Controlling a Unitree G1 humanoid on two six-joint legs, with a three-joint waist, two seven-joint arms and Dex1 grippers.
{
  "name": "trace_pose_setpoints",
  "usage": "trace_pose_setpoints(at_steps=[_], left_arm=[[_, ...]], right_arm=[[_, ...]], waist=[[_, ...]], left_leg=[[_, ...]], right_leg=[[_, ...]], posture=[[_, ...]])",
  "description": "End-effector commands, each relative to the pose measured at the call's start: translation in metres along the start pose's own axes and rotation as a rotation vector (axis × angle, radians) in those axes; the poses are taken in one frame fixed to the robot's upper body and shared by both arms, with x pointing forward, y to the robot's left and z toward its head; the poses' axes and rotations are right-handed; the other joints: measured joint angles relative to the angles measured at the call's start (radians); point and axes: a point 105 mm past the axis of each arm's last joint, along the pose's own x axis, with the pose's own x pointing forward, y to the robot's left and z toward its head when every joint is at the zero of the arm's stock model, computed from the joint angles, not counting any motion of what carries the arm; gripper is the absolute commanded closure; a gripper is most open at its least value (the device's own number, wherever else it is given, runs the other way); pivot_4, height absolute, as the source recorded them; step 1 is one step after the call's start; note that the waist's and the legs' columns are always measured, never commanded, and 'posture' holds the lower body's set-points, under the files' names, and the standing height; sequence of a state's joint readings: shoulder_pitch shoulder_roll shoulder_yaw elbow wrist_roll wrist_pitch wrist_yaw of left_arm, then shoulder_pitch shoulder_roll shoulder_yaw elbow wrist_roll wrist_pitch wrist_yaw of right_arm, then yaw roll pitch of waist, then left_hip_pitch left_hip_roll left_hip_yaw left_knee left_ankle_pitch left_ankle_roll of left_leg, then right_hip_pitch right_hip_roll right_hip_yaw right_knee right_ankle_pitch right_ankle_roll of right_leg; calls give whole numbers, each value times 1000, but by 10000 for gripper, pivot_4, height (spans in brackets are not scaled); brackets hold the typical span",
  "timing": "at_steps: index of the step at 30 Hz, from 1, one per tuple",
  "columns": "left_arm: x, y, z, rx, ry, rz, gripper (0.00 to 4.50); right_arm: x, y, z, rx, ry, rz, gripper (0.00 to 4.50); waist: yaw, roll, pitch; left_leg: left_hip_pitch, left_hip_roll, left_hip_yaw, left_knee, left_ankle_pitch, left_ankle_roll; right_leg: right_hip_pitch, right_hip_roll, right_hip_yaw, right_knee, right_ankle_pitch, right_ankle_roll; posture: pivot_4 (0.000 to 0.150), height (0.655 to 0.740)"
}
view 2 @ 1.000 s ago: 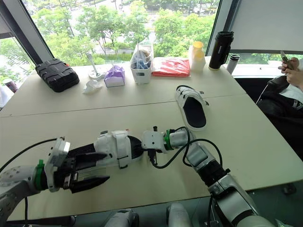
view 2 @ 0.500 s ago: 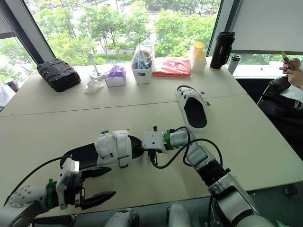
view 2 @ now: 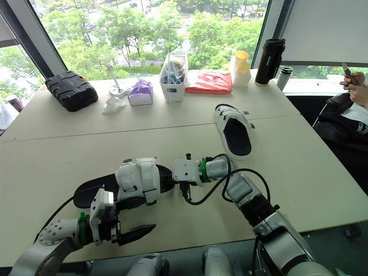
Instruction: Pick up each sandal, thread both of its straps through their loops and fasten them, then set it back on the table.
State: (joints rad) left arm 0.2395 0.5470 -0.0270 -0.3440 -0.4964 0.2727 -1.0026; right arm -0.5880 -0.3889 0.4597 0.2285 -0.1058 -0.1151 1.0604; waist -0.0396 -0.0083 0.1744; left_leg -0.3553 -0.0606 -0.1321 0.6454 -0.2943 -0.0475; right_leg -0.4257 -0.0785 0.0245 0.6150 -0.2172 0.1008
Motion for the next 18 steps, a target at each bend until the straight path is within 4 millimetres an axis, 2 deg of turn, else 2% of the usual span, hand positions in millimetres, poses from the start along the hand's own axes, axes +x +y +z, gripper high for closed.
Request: trace_pose_setpoints(at_steps=[1, 3, 6, 7, 11, 14, 18], left_arm=[[7, 0, 3, 23, -20, -8, 418], [10, 3, 4, 29, -29, -2, 418], [14, 5, 5, 37, -38, 7, 8560], [14, 6, 5, 36, -41, 10, 12091], [15, 7, 3, 22, -44, 23, 32132], [14, 4, 2, -1, -41, 23, 44793], [7, -6, -5, -67, 8, -18, 44793]], right_arm=[[4, 5, -1, 2, 12, 26, 45000], [4, 5, -1, 2, 12, 24, 45000], [3, 6, -2, 3, 14, 23, 45000], [3, 6, -2, 4, 14, 22, 45000], [3, 6, -2, 4, 14, 22, 45000], [3, 6, -2, 5, 14, 23, 45000], [4, 6, -2, 5, 14, 25, 45000]], waist=[[0, 0, 0], [0, 0, 0], [0, 0, 0], [0, 0, 0], [-1, 0, 0], [0, 0, 0], [-1, 0, 0]], left_leg=[[0, 0, 0, 0, 0, 0], [0, 0, 0, 0, 0, 0], [0, 0, 0, 0, 0, 0], [0, 0, 0, 0, 0, 0], [0, 0, -1, 0, 0, 0], [0, 0, -1, 0, 0, 0], [0, 0, -1, 0, 0, 0]], right_leg=[[0, 0, 0, 0, 0, 0], [0, 0, 0, 0, 0, 0], [0, 0, 0, 0, 0, 0], [0, 0, 0, 0, 0, 0], [0, 0, 0, 0, 0, 1], [0, 0, 0, 0, 0, 1], [0, 0, 0, 0, 0, 0]], posture=[[1500, 7400], [1500, 7400], [1500, 7400], [1500, 7400], [1500, 7400], [1500, 7400], [1500, 7400]])
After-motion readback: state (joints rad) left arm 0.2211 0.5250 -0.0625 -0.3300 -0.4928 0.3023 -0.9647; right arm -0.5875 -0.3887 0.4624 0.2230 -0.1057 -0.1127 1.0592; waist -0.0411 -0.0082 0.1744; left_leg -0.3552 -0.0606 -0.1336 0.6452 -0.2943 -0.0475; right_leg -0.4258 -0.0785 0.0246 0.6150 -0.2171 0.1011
